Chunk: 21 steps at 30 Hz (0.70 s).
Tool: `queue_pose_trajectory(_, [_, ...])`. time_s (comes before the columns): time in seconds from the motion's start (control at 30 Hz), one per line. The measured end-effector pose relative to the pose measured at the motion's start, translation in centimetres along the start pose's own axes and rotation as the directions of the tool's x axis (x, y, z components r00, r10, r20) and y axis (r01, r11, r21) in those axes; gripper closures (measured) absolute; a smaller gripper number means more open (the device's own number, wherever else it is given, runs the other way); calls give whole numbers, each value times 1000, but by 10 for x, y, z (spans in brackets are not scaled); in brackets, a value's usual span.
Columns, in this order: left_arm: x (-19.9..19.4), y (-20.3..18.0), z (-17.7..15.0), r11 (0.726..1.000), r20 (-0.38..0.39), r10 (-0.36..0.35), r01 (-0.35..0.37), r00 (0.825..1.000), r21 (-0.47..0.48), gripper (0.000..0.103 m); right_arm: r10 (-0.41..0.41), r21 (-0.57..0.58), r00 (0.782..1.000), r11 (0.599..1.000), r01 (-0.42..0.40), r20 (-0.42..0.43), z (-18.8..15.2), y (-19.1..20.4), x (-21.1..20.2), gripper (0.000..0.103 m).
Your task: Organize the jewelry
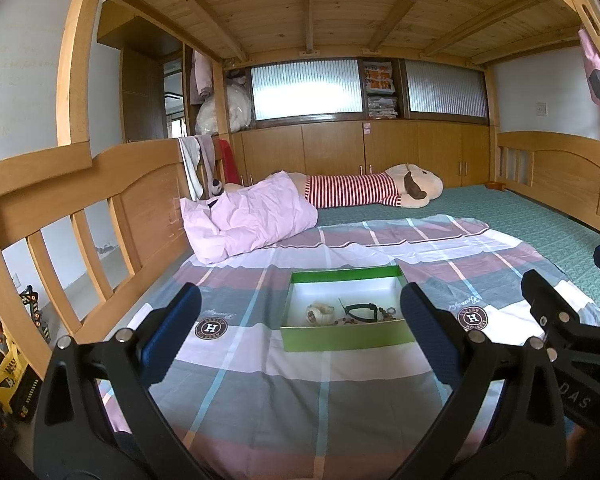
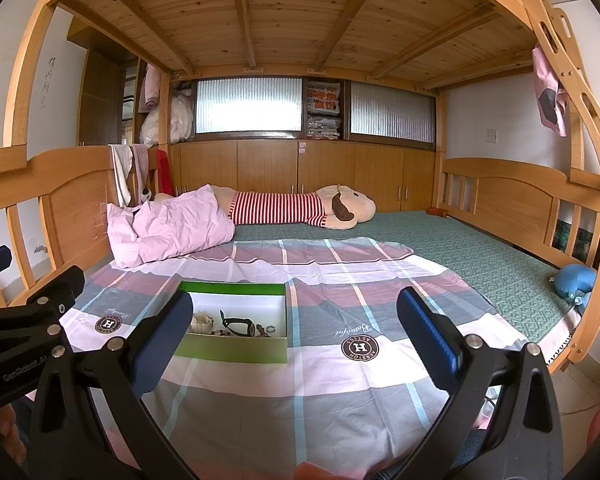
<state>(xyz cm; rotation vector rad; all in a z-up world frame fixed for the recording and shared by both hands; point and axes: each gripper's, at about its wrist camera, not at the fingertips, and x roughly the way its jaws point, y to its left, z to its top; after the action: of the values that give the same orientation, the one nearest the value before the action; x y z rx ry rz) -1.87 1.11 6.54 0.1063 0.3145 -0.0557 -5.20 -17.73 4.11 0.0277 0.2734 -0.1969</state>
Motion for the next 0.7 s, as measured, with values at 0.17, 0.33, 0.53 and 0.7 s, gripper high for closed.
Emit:
queue_pose_trajectory(0.17, [2,0,-1,1000,-3,-2,2,1000,1,4,3,4,1000,1000,-3,-3,0,0,0,3])
queue_pose_trajectory(0.33, [3,-1,-2,1000,-7,0,0,1000,0,4,1,0,1000,1000,-1,-5,-3,1,0,3])
queue_pose_trajectory(0.53, [6,2,-3,1000,-10,-1,1,1000,8,4,1,-1,1000,1000,-1,-9,-5,1,1,3])
queue_pose_trajectory(0.7, [8,4,-5,1000,-16,-7,8,1000,4,4,1,0,1000,1000,-1,-11,-6,2,0,3])
